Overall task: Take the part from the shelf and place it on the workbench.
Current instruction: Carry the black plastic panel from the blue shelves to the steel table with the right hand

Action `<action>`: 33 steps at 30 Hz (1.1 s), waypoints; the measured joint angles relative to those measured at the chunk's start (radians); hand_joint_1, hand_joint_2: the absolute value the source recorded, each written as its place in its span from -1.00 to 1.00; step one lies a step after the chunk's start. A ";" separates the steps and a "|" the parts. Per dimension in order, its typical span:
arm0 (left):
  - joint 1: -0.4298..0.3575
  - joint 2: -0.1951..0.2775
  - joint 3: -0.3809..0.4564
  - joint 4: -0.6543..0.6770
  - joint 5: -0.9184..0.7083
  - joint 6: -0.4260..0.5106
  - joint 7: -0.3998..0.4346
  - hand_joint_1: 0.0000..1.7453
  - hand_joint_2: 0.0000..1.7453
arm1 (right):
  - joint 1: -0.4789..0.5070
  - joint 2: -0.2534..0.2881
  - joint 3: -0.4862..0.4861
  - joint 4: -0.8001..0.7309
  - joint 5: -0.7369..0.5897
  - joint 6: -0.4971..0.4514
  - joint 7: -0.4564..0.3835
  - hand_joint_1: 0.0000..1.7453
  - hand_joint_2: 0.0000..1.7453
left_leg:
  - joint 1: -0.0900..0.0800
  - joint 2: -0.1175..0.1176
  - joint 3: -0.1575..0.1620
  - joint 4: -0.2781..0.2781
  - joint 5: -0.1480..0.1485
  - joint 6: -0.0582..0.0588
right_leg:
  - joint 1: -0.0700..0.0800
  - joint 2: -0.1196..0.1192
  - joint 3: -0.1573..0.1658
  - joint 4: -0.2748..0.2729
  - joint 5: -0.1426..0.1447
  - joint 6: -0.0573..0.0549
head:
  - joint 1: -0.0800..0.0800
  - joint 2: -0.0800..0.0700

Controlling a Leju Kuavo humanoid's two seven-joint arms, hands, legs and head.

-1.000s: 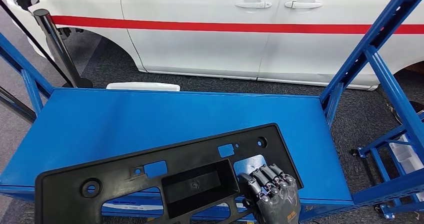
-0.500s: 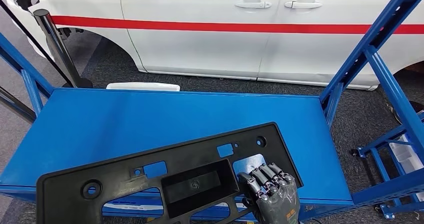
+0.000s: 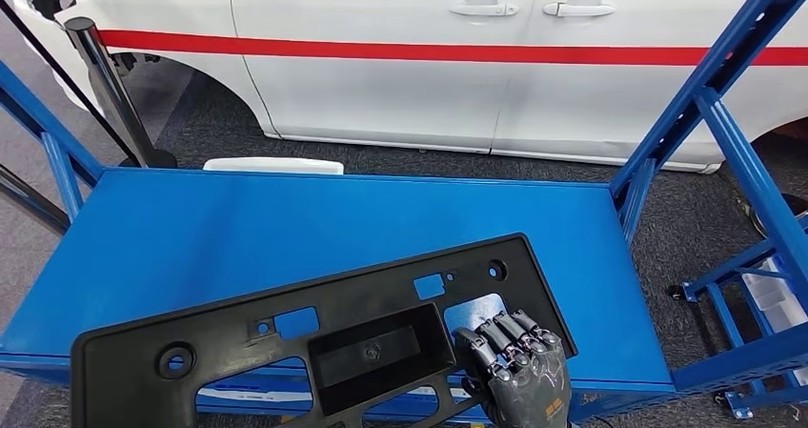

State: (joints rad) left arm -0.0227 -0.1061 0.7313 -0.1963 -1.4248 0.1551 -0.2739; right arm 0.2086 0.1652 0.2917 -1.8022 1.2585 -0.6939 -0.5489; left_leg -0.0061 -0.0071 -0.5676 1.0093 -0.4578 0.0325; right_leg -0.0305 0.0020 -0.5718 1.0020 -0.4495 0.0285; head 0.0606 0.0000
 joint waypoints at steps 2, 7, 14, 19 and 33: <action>0.000 0.000 0.000 0.000 0.000 0.001 0.001 -1.00 1.00 | 0.000 0.000 0.002 0.000 0.000 0.000 0.001 1.00 1.00 | 0.002 0.000 0.002 -0.005 0.003 0.006 | -0.001 0.000 0.001 -0.001 0.000 0.005 | 0.000 0.000; 0.000 -0.001 0.000 0.000 0.000 0.003 0.002 -1.00 1.00 | 0.001 -0.004 0.005 0.000 0.000 0.000 0.003 1.00 1.00 | 0.004 0.004 0.010 -0.021 0.016 0.025 | 0.004 -0.001 -0.082 0.201 -0.125 0.000 | 0.001 0.000; 0.000 -0.002 0.000 0.000 0.000 0.001 0.006 -1.00 1.00 | -0.001 -0.014 0.006 0.005 -0.002 -0.001 0.016 1.00 1.00 | -0.003 0.001 0.000 0.005 0.008 0.010 | 0.012 -0.001 0.008 0.051 -0.042 -0.023 | 0.000 0.000; 0.000 -0.002 0.000 0.000 0.000 0.001 0.007 -1.00 1.00 | -0.002 -0.016 0.010 0.005 -0.002 -0.001 0.017 1.00 1.00 | 0.001 0.001 -0.013 0.026 -0.008 -0.021 | 0.014 -0.001 0.008 0.026 -0.025 -0.045 | -0.001 0.000; -0.001 -0.002 0.000 0.000 0.000 0.002 0.009 -1.00 1.00 | -0.003 -0.018 0.016 0.005 -0.002 -0.001 0.020 1.00 1.00 | 0.010 0.001 0.069 -0.018 -0.040 -0.016 | 0.010 -0.007 -0.030 0.021 0.025 -0.013 | -0.001 0.000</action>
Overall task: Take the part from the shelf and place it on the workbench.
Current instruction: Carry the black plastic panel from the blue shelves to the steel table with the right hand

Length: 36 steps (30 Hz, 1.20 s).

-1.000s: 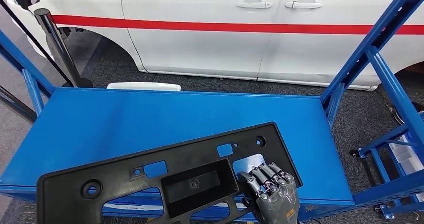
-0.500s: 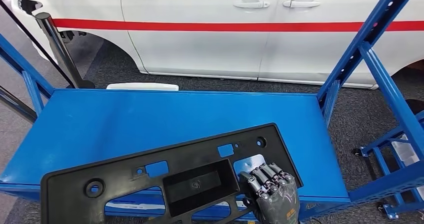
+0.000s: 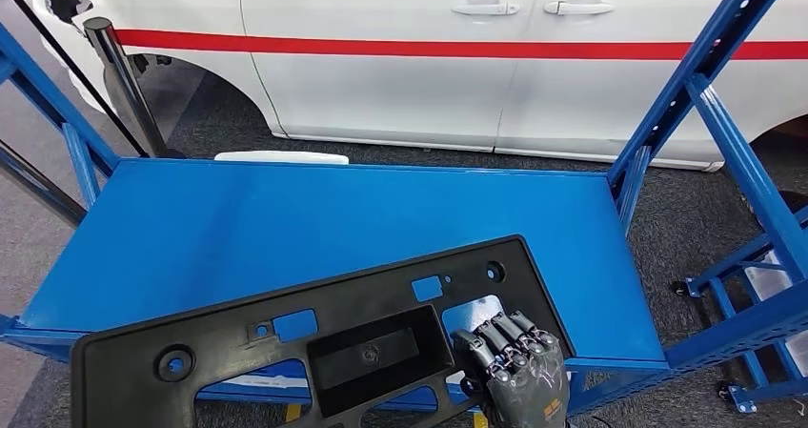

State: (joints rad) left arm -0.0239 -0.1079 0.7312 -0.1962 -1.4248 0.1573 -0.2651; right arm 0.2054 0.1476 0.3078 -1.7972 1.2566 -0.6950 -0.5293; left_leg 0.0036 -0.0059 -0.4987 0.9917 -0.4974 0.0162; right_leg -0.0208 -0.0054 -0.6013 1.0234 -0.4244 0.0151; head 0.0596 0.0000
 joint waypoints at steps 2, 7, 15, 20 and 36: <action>0.000 -0.001 0.000 0.000 0.000 0.001 0.000 -1.00 1.00 | 0.000 -0.001 0.000 0.000 0.000 0.000 0.003 1.00 1.00 | 0.003 0.004 -0.008 -0.006 0.016 0.019 | 0.000 0.002 -0.017 0.037 -0.038 0.007 | 0.001 0.000; 0.000 -0.001 0.000 0.000 0.000 0.006 0.002 -1.00 1.00 | 0.000 -0.009 0.000 0.002 0.001 -0.001 0.013 1.00 1.00 | -0.009 0.008 -0.051 0.002 0.042 0.037 | 0.001 0.004 -0.091 0.282 -0.185 0.006 | 0.001 0.000; 0.000 -0.007 0.000 0.000 0.000 0.009 0.004 -1.00 1.00 | -0.006 -0.018 0.007 0.002 0.005 -0.001 0.027 1.00 1.00 | -0.015 0.007 -0.079 0.023 0.062 0.011 | 0.022 0.000 0.086 -0.006 -0.082 -0.031 | 0.001 0.000; 0.000 -0.006 0.000 0.000 0.000 0.012 0.008 -1.00 1.00 | -0.008 -0.019 0.013 0.002 0.004 -0.001 0.030 1.00 1.00 | -0.004 0.004 -0.150 0.204 -0.077 -0.021 | 0.008 -0.005 0.054 -0.018 -0.047 -0.052 | -0.004 0.000; 0.000 -0.006 0.000 0.000 0.000 0.013 0.007 -1.00 1.00 | -0.009 -0.024 0.016 0.003 0.004 -0.002 0.032 1.00 1.00 | 0.009 0.009 -0.036 -0.002 0.032 0.023 | 0.002 0.001 -0.080 0.227 -0.175 0.010 | -0.003 0.000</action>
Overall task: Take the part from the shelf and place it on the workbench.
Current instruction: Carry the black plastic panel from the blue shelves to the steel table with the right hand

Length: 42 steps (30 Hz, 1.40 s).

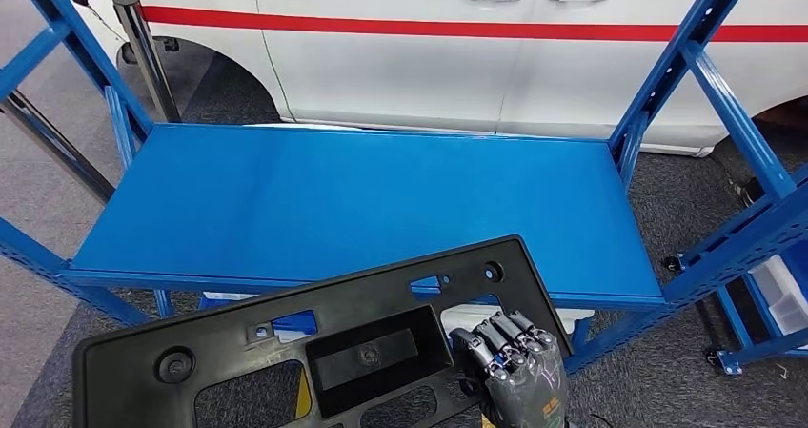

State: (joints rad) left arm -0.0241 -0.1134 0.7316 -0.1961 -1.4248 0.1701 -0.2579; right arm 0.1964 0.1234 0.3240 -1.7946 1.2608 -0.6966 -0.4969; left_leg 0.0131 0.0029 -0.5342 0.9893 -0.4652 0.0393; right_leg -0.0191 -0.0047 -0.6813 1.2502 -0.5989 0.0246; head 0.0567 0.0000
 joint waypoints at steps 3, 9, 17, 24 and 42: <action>0.000 0.000 0.000 0.000 0.000 0.000 0.000 -1.00 1.00 | 0.000 -0.003 0.000 0.000 0.000 0.000 0.002 1.00 1.00 | -0.005 0.000 -0.029 0.008 0.018 -0.003 | 0.001 0.000 0.037 0.011 0.013 -0.003 | 0.000 0.000; 0.000 -0.002 0.000 0.000 0.000 -0.001 0.003 -1.00 1.00 | -0.002 -0.007 0.001 0.000 -0.001 -0.001 0.006 1.00 1.00 | -0.008 -0.001 -0.055 0.027 0.039 -0.030 | 0.014 0.001 0.179 -0.228 0.078 -0.028 | 0.000 0.000; 0.002 -0.001 0.005 0.000 0.000 -0.004 0.003 -1.00 1.00 | -0.003 -0.008 0.004 0.000 -0.001 0.000 0.009 1.00 1.00 | -0.002 -0.003 -0.139 0.295 -0.138 -0.069 | 0.008 -0.006 0.114 -0.229 0.132 -0.060 | -0.004 0.000; -0.001 0.000 0.006 0.000 0.000 -0.004 0.003 -1.00 1.00 | -0.003 -0.008 0.007 0.000 -0.001 -0.001 0.009 1.00 1.00 | -0.015 -0.005 0.050 0.008 -0.046 -0.035 | 0.010 -0.007 0.082 -0.218 0.163 -0.032 | -0.004 0.000; 0.001 0.000 0.013 0.000 0.000 -0.006 0.003 -1.00 1.00 | 0.000 -0.012 0.006 0.000 0.006 -0.001 0.023 1.00 1.00 | -0.006 0.002 -0.076 0.054 0.020 -0.049 | 0.009 0.002 0.156 -0.222 0.091 -0.051 | -0.004 0.000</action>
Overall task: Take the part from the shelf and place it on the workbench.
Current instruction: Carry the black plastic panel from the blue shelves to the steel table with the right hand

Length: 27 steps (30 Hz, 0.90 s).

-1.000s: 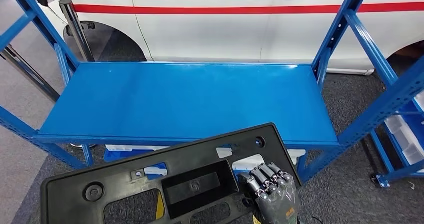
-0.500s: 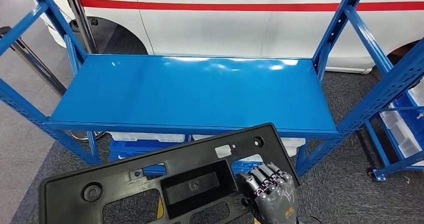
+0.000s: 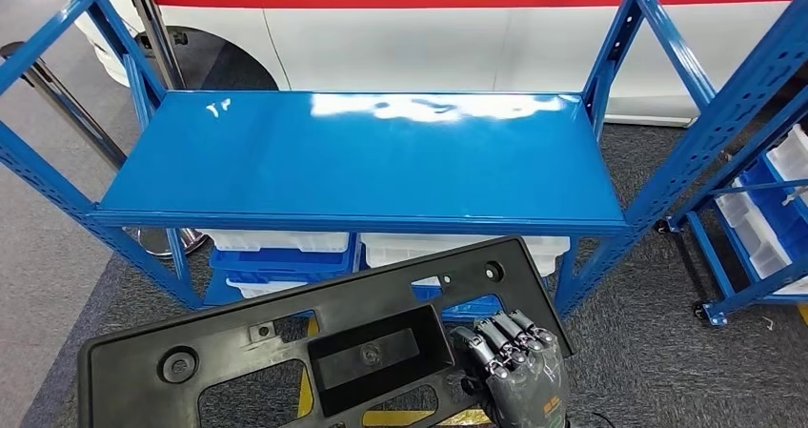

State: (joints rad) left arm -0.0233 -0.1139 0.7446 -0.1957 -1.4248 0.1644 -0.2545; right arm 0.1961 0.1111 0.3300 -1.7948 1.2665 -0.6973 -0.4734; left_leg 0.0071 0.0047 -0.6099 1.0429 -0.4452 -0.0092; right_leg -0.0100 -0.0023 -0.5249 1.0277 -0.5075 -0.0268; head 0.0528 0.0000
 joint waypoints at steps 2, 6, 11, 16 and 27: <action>0.000 0.000 0.001 0.000 0.000 0.000 0.000 -1.00 1.00 | 0.000 0.000 0.000 0.000 0.000 0.000 0.000 1.00 1.00 | 0.003 -0.001 -0.034 0.090 -0.077 -0.010 | -0.001 -0.002 -0.018 -0.002 0.016 -0.012 | -0.001 0.000; 0.001 0.000 0.003 0.000 0.000 0.000 0.000 -1.00 1.00 | 0.001 0.000 0.000 0.000 0.000 0.000 0.000 1.00 1.00 | 0.004 -0.001 -0.056 0.243 -0.152 -0.016 | 0.005 -0.004 -0.060 0.002 0.046 -0.014 | -0.002 0.000; -0.003 0.005 0.007 0.000 0.000 0.000 0.000 -1.00 1.00 | 0.000 0.000 0.000 0.000 -0.004 0.000 0.002 1.00 1.00 | -0.011 -0.001 0.142 -0.045 -0.076 0.020 | 0.009 -0.006 -0.082 0.003 0.076 0.000 | -0.001 0.000; -0.002 0.003 0.009 0.000 0.000 0.000 -0.001 -1.00 1.00 | 0.003 0.005 -0.004 0.000 -0.075 0.000 -0.032 1.00 1.00 | -0.008 0.006 0.129 -0.082 -0.037 0.045 | 0.005 -0.005 -0.101 0.036 0.050 0.030 | -0.001 0.000; -0.001 -0.002 0.010 0.000 0.000 -0.003 -0.002 -1.00 1.00 | 0.016 0.042 -0.043 -0.006 -0.203 -0.001 -0.119 1.00 1.00 | -0.006 0.007 0.026 -0.033 0.017 0.024 | -0.003 0.002 0.016 0.005 -0.014 0.030 | -0.001 0.000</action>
State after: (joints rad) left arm -0.0240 -0.1154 0.7547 -0.1957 -1.4248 0.1615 -0.2566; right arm 0.2126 0.1528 0.2873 -1.8004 1.0634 -0.6982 -0.5924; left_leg 0.0012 0.0113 -0.5838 1.0100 -0.4286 0.0153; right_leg -0.0132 -0.0006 -0.5087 1.0326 -0.5217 0.0035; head 0.0521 0.0000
